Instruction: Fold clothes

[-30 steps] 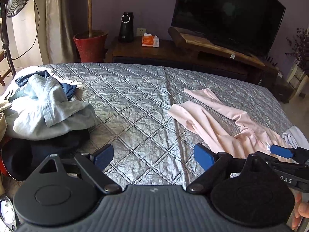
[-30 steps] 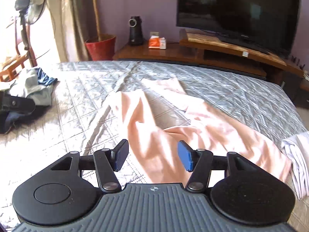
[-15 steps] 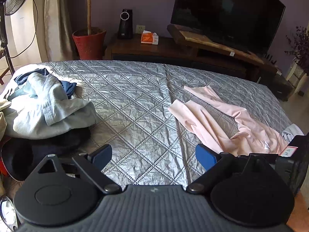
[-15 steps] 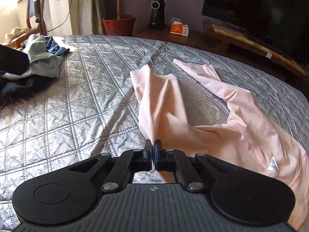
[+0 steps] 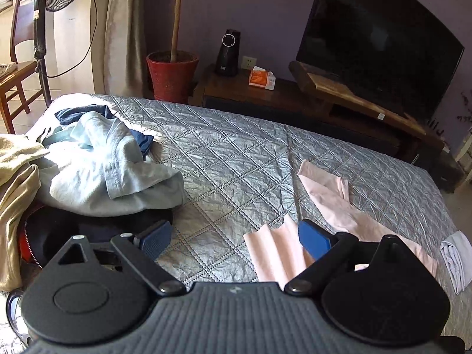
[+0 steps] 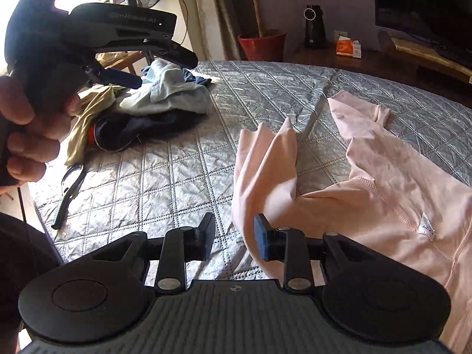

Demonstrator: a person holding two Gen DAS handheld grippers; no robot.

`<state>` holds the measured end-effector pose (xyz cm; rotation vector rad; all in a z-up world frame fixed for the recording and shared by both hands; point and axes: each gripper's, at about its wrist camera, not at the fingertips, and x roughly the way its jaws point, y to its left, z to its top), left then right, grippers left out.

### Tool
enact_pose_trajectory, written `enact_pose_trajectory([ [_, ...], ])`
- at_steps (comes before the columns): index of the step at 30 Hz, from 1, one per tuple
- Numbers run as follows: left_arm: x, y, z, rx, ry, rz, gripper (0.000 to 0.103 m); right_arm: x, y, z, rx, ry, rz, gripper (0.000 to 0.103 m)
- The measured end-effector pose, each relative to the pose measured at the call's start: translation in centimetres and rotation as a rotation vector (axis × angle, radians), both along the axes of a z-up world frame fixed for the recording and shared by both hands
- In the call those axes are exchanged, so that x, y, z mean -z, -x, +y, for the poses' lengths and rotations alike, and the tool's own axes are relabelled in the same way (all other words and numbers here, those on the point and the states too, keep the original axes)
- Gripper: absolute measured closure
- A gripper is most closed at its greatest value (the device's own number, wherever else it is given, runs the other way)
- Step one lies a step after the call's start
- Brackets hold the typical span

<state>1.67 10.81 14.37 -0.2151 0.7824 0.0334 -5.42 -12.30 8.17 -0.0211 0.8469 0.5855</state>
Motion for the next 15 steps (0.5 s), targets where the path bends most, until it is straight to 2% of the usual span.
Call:
enact_pose_trajectory([
  [5,0.5,-0.2,0.0,0.002,0.010,0.025,0.011,2.6,-4.1,2.7,0.058,0.053,0.050,0.068],
  [11,0.5,-0.1,-0.6,0.028,-0.002,0.021,0.011,4.5,-7.2,2.9,0.199,-0.124,0.155,0.068],
  [12,0.5,-0.1,-0.7,0.032,-0.004,0.020,0.011,4.6,-7.4,3.5,0.184,-0.122,0.157,0.079],
  [13,0.5,-0.1,-0.7,0.036,-0.006,0.019,0.011,4.7,-7.6,4.1,0.168,-0.118,0.157,0.101],
  [15,0.5,0.0,-0.9,0.045,-0.009,0.018,0.011,3.9,-6.6,6.3,0.069,-0.062,0.096,0.100],
])
